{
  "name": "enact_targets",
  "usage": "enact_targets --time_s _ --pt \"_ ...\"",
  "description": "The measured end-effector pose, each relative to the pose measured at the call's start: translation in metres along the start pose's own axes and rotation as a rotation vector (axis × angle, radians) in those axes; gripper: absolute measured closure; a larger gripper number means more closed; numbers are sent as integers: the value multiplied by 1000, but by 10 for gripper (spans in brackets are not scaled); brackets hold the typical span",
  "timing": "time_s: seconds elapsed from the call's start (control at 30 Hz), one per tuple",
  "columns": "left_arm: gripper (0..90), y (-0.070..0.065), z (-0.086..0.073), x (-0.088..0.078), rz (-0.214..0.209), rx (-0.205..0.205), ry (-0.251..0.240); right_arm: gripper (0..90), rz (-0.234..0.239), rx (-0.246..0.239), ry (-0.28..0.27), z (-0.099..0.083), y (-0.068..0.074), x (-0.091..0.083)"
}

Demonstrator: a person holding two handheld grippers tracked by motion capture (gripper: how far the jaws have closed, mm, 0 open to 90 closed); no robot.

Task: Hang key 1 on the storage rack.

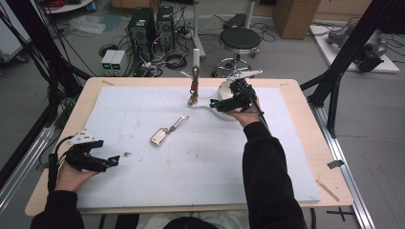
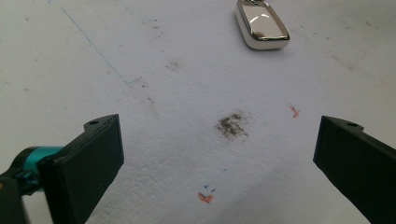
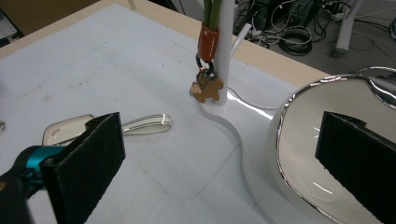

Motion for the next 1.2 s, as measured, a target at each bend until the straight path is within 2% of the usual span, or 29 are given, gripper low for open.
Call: enact_targets --time_s 0.23,0.67,0.83,1.2 --pt "21 1 -1 0 0 3 5 5 -5 13 -16 -11 -7 -8" --pt "21 0 -1 0 3 1 5 5 -9 -5 -27 -28 -11 -20" --pt "21 0 -1 0 3 0 6 5 -10 25 -42 -33 -16 -26" --pt "21 0 -1 0 3 2 9 5 -18 35 -56 -52 -25 -34"
Point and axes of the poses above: each handheld gripper's, and its own axes: x roughly forward along the jaws, z roughly out of its top, y roughly to its left, the point moved 5 cm from there along x, roughly forward along the jaws, and after that the axes turned 10 degrees about x, right-handed, at the moved point
